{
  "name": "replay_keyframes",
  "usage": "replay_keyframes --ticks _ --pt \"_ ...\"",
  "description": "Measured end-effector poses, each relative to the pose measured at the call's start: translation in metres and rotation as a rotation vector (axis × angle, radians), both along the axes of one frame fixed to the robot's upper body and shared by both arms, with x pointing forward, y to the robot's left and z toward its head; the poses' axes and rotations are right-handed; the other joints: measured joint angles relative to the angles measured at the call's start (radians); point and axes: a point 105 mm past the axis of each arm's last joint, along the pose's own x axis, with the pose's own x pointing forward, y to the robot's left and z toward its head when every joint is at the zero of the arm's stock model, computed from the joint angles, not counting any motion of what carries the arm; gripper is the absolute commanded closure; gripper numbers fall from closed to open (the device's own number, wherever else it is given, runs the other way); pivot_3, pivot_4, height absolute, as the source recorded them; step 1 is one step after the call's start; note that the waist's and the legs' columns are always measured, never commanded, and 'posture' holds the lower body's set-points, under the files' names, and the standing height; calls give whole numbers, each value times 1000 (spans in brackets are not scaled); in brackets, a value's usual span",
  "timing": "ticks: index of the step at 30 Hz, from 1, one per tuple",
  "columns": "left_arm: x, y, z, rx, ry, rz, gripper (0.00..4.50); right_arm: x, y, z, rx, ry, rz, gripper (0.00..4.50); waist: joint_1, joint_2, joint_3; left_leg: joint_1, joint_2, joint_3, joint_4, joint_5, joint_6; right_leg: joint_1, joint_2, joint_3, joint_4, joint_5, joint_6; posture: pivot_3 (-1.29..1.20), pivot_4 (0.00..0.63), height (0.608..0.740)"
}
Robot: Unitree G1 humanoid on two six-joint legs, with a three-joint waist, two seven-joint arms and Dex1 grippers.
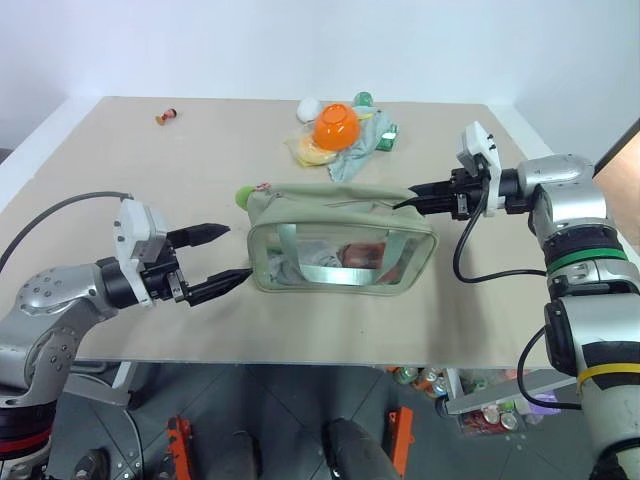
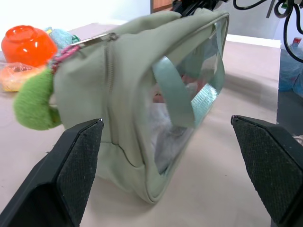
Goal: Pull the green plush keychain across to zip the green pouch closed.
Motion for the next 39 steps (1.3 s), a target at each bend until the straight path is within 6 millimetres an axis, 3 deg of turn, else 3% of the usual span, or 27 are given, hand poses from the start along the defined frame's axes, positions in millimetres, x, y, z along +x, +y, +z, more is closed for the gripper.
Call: replay_keyframes --ticks 1,3,6,13,17,21,32,39 --pt "0 0 0 2 0 0 0 -1 -1 3 8 -8 -1 2155 0 0 0 0 0 0 0 0 0 0 0 0 0 0 0 0 150 738" --pt "0 -1 -1 4 2 -8 0 -4 -3 14 37 -21 -5 1375 0 0 0 0 0 0 0 0 0 0 0 0 0 0 0 0 150 738" --pt "1 -2 3 4 -10 -16 0 -11 -6 23 96 -29 -9 476 2 0 0 0 0 -1 0 0 0 0 0 0 0 0 0 0 150 738" --pt "7 -5 11 -4 -32 -32 0 -37 -25 39 197 -125 -139 476 7 0 0 -1 -1 -3 0 0 0 1 0 -1 0 -4 6 0 150 738" --pt "9 -9 12 -3 -32 -61 0 -58 -30 24 244 -123 -265 476 6 1 0 -1 -1 -3 0 0 0 0 0 0 1 -4 6 0 150 738" --pt "15 -10 18 -32 -45 -54 0 -77 -22 4 286 -109 -339 476 4 0 0 0 -1 -5 2 0 0 2 1 -1 3 -3 6 0 150 738" --pt "24 -14 23 -56 -56 -40 0 -79 -19 -23 319 -82 -466 476 3 0 0 1 -2 -3 4 2 0 2 1 0 3 -2 7 0 150 738" --pt "26 -14 21 -42 -55 -23 0 -82 -17 -27 333 -59 -459 2695 2 0 0 0 -2 -4 2 2 0 2 1 0 3 -2 7 0 150 738"
